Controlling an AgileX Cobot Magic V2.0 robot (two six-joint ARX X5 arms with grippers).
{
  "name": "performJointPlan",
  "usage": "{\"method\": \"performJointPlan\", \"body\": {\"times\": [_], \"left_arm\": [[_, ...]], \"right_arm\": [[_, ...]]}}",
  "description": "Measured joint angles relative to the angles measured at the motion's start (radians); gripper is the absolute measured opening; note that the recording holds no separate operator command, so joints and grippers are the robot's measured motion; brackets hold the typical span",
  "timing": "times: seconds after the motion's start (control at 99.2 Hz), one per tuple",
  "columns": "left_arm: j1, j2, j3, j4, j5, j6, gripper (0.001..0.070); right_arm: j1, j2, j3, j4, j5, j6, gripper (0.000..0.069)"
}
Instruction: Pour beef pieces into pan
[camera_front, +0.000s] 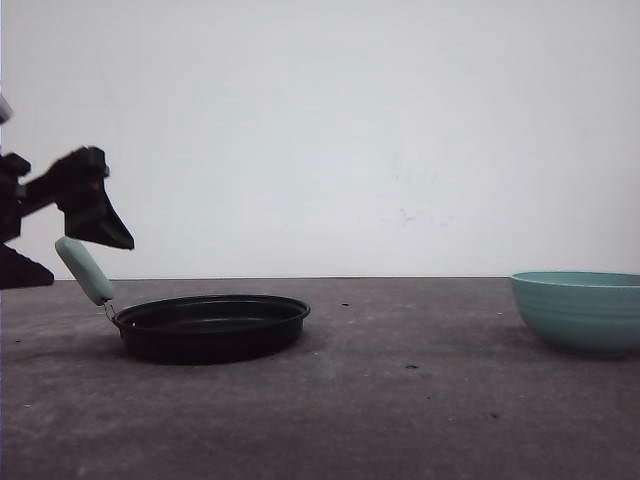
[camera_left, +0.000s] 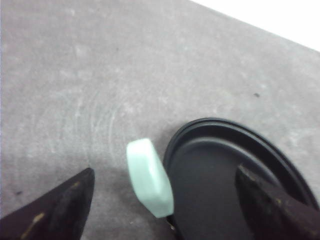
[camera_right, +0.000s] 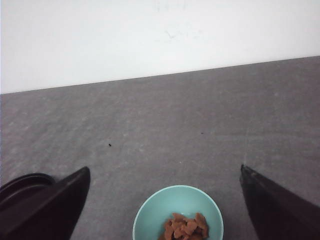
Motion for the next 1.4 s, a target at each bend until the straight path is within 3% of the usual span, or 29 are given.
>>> {"method": "performJointPlan", "body": {"times": [0.131, 0.363, 0.444, 0.756, 1.402], "left_arm": [[0.0, 0.04, 0.029, 0.002, 0.0, 0.0, 0.0404], [0.0, 0.06, 0.047, 0.005, -0.007, 0.002, 0.0124], [0.0, 0.059, 0.047, 0.007, -0.005, -0.002, 0.0068], [0.0, -0.056, 0.049, -0.036, 0.025, 0.004, 0.0054], [-0.033, -0.775, 0.071, -0.617, 0.22, -0.045, 0.0052]], "right_arm": [[0.0, 0.0, 0.0, 0.0, 0.0, 0.0, 0.0596], [0.0, 0.0, 0.0, 0.0, 0.001, 0.0, 0.0596], [0.0, 0.003, 0.0, 0.0, 0.008, 0.0, 0.0596], [0.0, 0.135, 0.0, -0.054, 0.028, 0.021, 0.0596], [-0.069, 0.64, 0.0, 0.056, -0.027, 0.11, 0.0581]]}}
